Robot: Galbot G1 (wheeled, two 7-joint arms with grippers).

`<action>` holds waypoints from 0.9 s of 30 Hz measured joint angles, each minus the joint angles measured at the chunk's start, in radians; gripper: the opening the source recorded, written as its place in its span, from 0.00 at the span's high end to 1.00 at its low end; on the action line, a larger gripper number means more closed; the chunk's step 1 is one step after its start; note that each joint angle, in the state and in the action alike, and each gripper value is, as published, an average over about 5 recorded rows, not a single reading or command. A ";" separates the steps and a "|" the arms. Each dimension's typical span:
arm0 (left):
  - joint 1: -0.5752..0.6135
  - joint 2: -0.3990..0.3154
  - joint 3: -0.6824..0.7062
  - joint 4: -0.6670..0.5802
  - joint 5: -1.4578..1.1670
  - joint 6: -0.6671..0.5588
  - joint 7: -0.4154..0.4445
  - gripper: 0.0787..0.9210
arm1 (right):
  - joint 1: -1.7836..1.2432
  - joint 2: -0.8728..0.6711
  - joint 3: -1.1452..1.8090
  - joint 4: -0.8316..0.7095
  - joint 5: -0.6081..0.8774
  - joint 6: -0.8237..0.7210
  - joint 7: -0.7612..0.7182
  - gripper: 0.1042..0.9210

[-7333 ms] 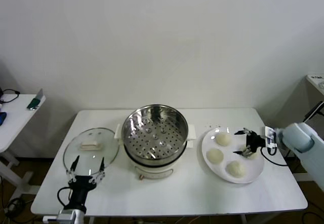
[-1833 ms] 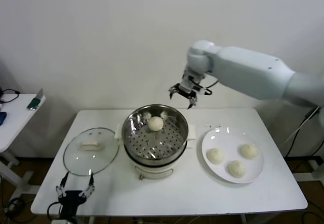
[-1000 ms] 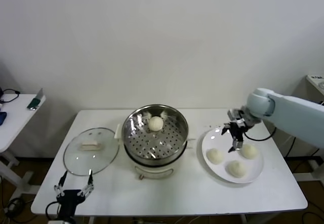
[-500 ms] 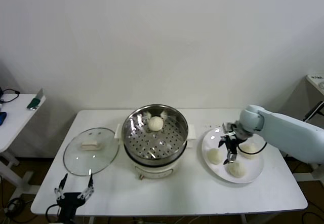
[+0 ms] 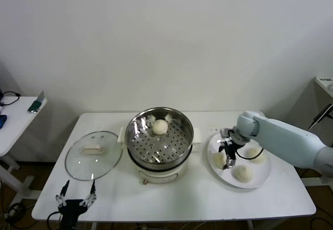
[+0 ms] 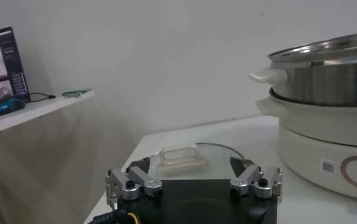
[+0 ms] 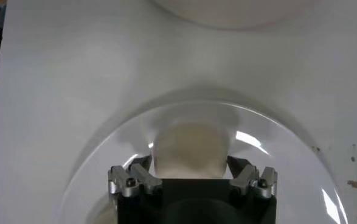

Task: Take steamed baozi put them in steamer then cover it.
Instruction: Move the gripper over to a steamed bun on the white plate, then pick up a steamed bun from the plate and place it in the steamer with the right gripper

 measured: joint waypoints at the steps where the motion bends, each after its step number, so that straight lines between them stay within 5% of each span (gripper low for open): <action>1: 0.000 -0.001 0.000 -0.001 0.000 0.001 0.000 0.12 | 0.001 0.000 0.000 -0.001 0.000 0.001 -0.001 0.20; 14: -0.001 -0.002 0.001 -0.006 0.002 0.004 0.001 0.12 | 0.071 -0.020 -0.036 0.019 0.048 -0.003 -0.003 0.23; 27: 0.017 -0.023 0.026 -0.042 0.022 0.015 0.007 0.12 | 0.444 0.037 -0.241 0.031 0.320 -0.014 0.000 0.23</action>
